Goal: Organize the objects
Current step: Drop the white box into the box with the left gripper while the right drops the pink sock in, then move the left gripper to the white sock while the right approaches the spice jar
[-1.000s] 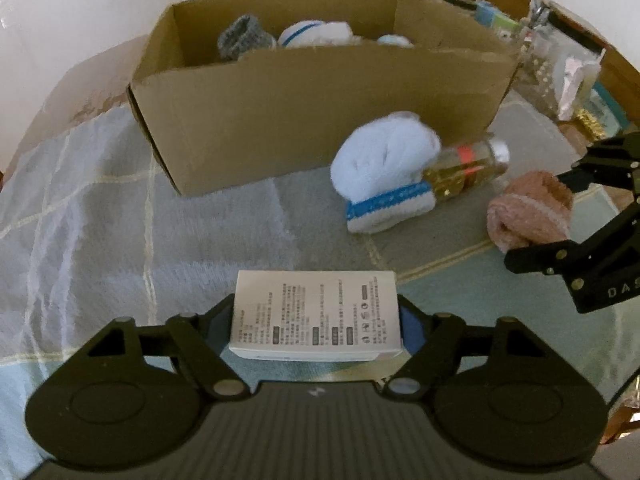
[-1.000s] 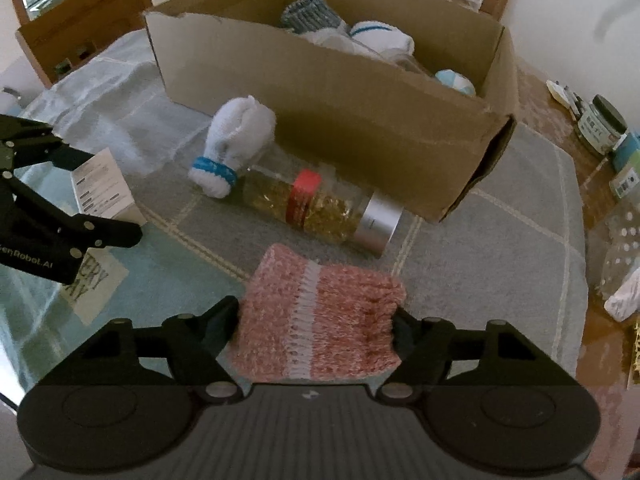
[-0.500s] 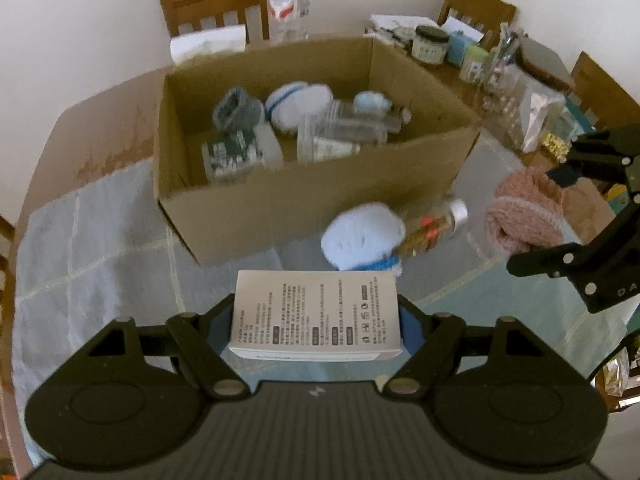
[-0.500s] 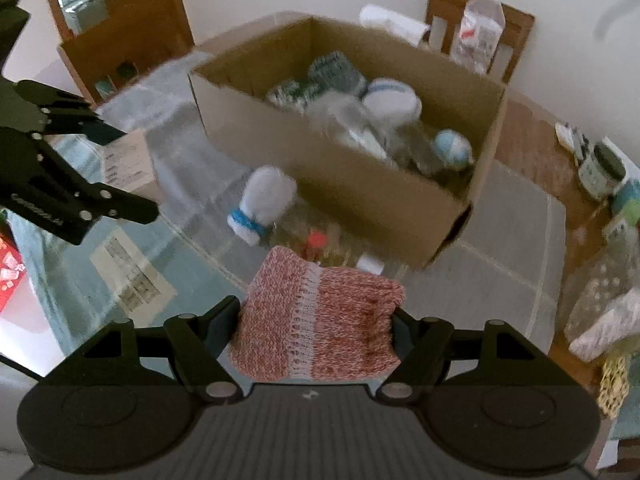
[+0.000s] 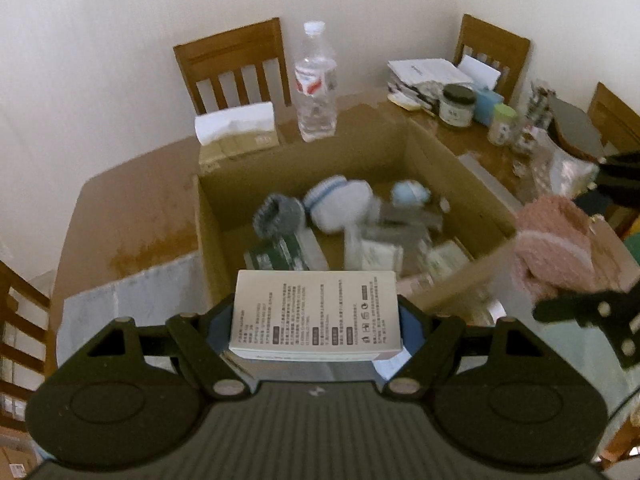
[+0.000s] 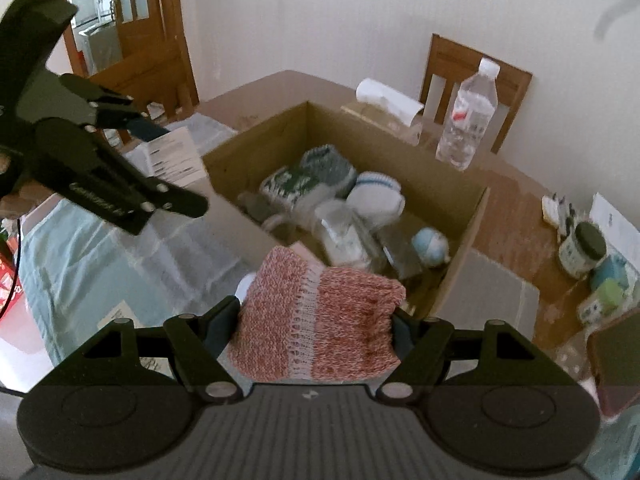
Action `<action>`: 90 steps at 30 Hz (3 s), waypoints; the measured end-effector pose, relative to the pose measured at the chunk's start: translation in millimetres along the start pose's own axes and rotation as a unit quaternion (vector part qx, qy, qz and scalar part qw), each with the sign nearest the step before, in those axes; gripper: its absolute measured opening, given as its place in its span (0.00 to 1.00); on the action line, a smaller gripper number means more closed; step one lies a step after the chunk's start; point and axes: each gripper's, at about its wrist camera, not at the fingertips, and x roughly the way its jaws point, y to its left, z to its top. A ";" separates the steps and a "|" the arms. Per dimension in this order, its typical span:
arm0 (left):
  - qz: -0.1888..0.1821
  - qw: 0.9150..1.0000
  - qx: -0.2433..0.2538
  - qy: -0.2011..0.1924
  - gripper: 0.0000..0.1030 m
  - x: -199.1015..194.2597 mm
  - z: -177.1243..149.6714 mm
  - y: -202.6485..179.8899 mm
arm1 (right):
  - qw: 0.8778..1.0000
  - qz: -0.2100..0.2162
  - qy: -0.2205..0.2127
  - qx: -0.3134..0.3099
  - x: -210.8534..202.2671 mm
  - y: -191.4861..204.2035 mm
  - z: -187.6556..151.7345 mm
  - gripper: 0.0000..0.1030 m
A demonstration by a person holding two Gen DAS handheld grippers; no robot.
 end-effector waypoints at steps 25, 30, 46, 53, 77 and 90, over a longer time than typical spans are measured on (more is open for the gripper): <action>0.029 0.995 -0.090 -0.011 0.99 10.2 -32.7 42.3 | 0.999 0.018 -0.002 -0.034 46.9 -4.7 58.4 0.78; 0.045 0.993 -0.107 -0.009 0.99 3.4 -49.9 47.1 | 0.998 0.031 -0.008 -0.052 62.0 -0.2 81.7 0.78; 0.087 0.981 -0.176 -0.006 0.99 -2.7 -84.9 62.8 | 0.996 0.029 -0.024 -0.084 117.9 22.3 144.1 1.00; 0.084 0.980 -0.181 0.000 0.99 3.0 -89.6 56.5 | 0.997 0.016 -0.016 -0.073 104.5 17.4 126.8 1.00; 0.102 0.981 -0.163 0.027 0.99 19.9 -108.9 12.1 | 0.996 -0.058 0.015 0.072 69.8 -9.9 0.7 1.00; 0.086 0.977 -0.192 0.045 0.99 19.6 -125.0 6.9 | 0.986 -0.119 0.051 0.106 84.4 -10.4 -41.3 1.00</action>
